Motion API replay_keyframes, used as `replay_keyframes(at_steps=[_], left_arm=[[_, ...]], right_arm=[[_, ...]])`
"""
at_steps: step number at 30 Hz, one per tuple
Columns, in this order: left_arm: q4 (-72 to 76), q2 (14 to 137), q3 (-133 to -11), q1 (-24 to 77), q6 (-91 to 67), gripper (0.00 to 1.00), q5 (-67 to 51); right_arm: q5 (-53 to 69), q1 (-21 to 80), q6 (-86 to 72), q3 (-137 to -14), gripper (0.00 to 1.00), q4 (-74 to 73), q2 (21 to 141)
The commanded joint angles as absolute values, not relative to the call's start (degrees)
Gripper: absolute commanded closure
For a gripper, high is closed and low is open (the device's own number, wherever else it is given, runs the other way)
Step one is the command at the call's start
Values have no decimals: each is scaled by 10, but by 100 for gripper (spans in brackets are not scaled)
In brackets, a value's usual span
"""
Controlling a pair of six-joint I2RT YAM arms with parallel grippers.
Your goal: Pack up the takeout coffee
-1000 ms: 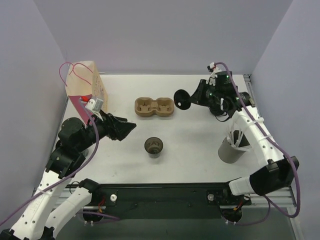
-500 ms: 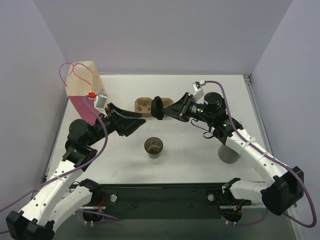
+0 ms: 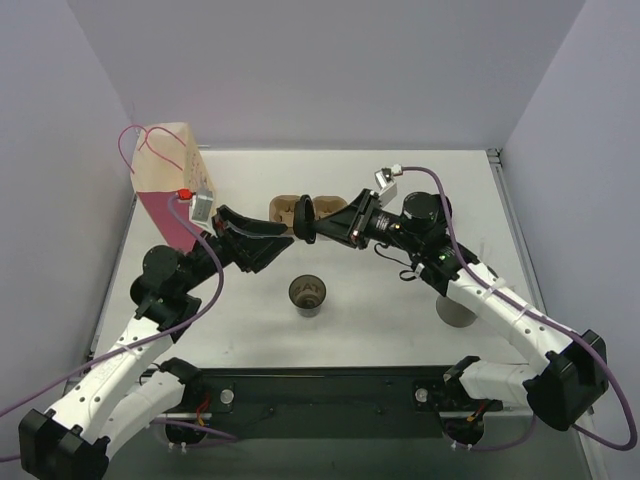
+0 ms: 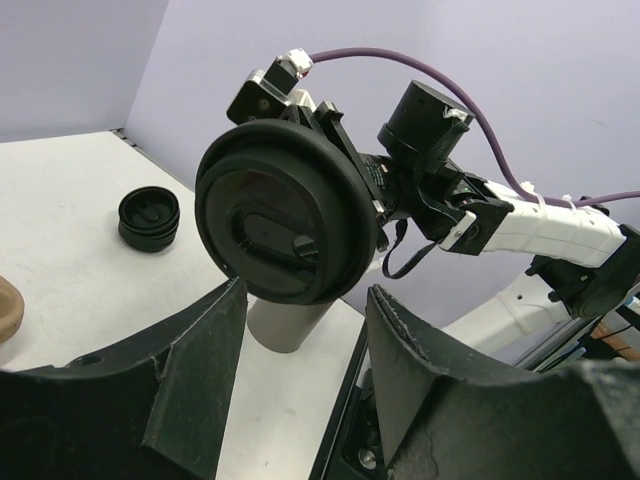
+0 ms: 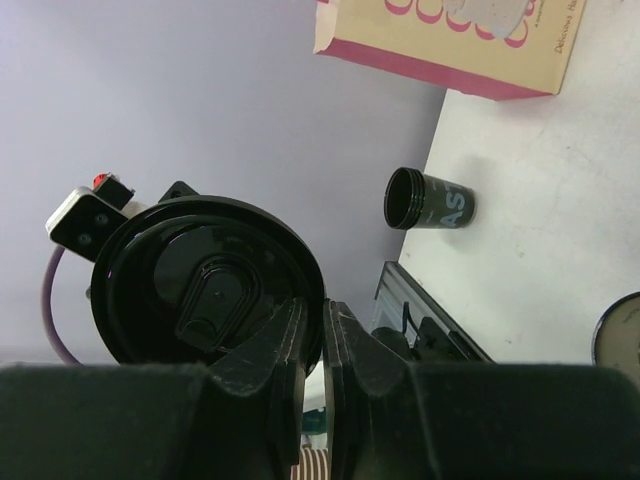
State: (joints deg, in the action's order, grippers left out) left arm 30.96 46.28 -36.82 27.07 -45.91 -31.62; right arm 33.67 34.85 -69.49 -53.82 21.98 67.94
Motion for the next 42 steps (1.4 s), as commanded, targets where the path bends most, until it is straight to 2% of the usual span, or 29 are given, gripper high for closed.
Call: replay_keyframes(at_steps=[1, 11, 14, 19, 21, 22, 23, 24, 27, 28, 30, 31, 32, 33, 34, 36, 38, 42], left_arm=[[389, 473, -367, 276, -467, 40, -313], [432, 493, -353, 288, -480, 48, -313], [452, 495, -345, 289, -490, 58, -316], [462, 500, -337, 293, -503, 83, -320], [463, 499, -333, 294, -507, 90, -317], [462, 497, -331, 294, -508, 98, -315], [457, 492, -332, 294, -510, 100, -312], [447, 490, -336, 294, -509, 100, -310], [336, 469, -368, 294, -463, 100, -291], [248, 463, -380, 294, -447, 100, -284], [107, 454, -422, 294, -398, 100, -254], [62, 453, -438, 294, -381, 100, -246], [15, 454, -457, 295, -367, 100, -225], [-82, 459, -475, 298, -339, 100, -215], [-129, 466, -516, 301, -326, 100, -189], [-265, 494, -556, 321, -307, 100, -148], [-338, 536, -612, 344, -297, 100, -82], [-476, 622, -689, 493, -305, 100, 67]], right_arm=[[353, 362, -716, -535, 89, 287, 680], [355, 374, -729, -519, 89, 313, 689], [355, 376, -729, -516, 89, 316, 693], [358, 379, -733, -512, 88, 325, 697], [359, 378, -735, -510, 86, 329, 698], [362, 378, -735, -511, 84, 329, 696], [364, 378, -735, -508, 82, 329, 693], [366, 378, -729, -507, 79, 323, 691], [362, 370, -686, -509, 61, 274, 667], [359, 367, -669, -511, 51, 249, 658], [334, 359, -600, -522, 43, 157, 627], [317, 357, -566, -528, 33, 82, 604], [301, 354, -537, -537, 28, 40, 592], [280, 354, -507, -559, 20, 0, 582], [233, 355, -452, -567, 18, -82, 564], [190, 356, -405, -582, 11, -137, 543], [126, 358, -356, -599, 5, -200, 515], [49, 359, -303, -617, 1, -265, 473]])
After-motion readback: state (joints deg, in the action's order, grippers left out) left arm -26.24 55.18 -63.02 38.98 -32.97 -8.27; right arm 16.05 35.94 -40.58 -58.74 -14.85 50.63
